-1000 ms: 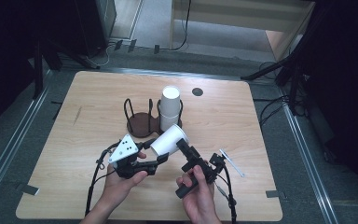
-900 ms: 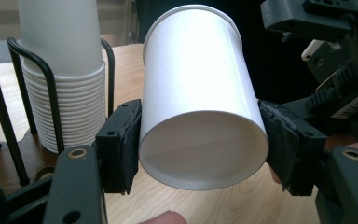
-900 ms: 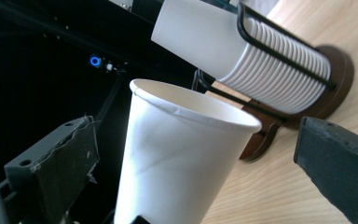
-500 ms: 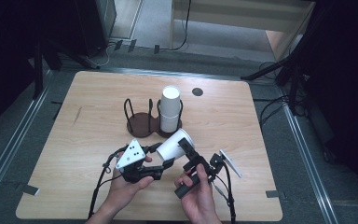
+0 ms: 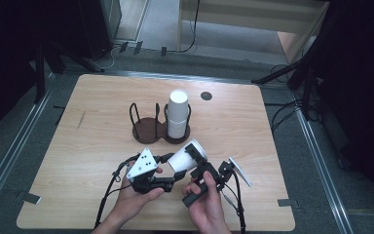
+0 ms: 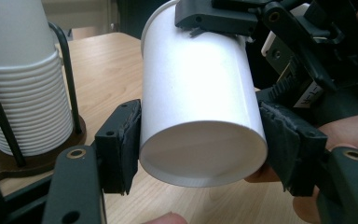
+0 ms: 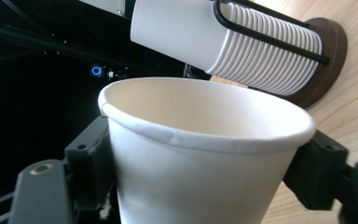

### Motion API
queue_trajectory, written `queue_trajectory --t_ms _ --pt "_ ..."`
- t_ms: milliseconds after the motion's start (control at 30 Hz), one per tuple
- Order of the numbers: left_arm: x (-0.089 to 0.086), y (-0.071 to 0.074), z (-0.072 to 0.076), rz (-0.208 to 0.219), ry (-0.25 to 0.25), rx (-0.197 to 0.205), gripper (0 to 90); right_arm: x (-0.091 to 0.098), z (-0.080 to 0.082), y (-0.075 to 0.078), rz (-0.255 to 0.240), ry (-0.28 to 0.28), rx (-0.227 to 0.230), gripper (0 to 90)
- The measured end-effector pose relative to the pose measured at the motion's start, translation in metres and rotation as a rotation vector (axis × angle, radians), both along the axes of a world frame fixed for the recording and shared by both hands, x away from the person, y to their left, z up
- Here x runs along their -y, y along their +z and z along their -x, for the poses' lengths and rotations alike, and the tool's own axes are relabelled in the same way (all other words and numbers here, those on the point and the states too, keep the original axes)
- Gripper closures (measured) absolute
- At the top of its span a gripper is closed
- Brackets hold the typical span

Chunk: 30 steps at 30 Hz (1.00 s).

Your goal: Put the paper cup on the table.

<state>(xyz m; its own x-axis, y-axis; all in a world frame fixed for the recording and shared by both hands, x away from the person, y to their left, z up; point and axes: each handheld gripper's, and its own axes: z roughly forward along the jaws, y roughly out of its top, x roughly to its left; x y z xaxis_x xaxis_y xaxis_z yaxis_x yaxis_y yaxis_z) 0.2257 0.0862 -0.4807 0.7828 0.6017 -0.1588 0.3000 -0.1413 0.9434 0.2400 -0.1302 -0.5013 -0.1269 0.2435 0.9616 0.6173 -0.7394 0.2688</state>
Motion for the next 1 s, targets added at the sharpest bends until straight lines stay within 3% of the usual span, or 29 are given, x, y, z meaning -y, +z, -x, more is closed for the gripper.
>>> queue_trajectory --t_ms 133,200,467,533,700,733,767,833,1000 --pt "-0.001 0.002 -0.001 -0.026 -0.008 -0.027 29.1 0.0 0.001 -0.001 0.011 -0.009 0.023 25.4" --pt "-0.003 0.002 -0.002 -0.019 -0.009 -0.04 17.3 0.002 0.002 0.001 0.024 -0.033 0.057 25.9" --pt "-0.011 0.005 -0.005 0.008 -0.003 -0.051 13.2 0.009 0.0 0.003 0.108 -0.107 0.121 26.8" --pt "-0.013 0.006 -0.006 0.007 0.004 -0.05 11.9 0.011 -0.002 0.003 0.157 -0.137 0.166 26.9" --pt "-0.017 0.005 -0.007 0.009 0.014 -0.057 10.5 0.015 -0.004 0.004 0.214 -0.172 0.203 27.1" --pt "-0.018 0.006 -0.007 0.009 0.016 -0.056 10.4 0.016 -0.006 0.005 0.257 -0.187 0.223 27.2" --pt "-0.019 0.006 -0.007 0.015 0.018 -0.058 10.4 0.016 -0.006 0.005 0.257 -0.187 0.223 27.2" --pt "-0.021 0.006 -0.007 0.019 0.023 -0.061 10.1 0.018 -0.008 0.005 0.314 -0.212 0.258 27.2" --pt "-0.027 0.008 -0.01 0.028 0.032 -0.066 10.1 0.025 -0.012 0.003 0.398 -0.244 0.294 27.3"
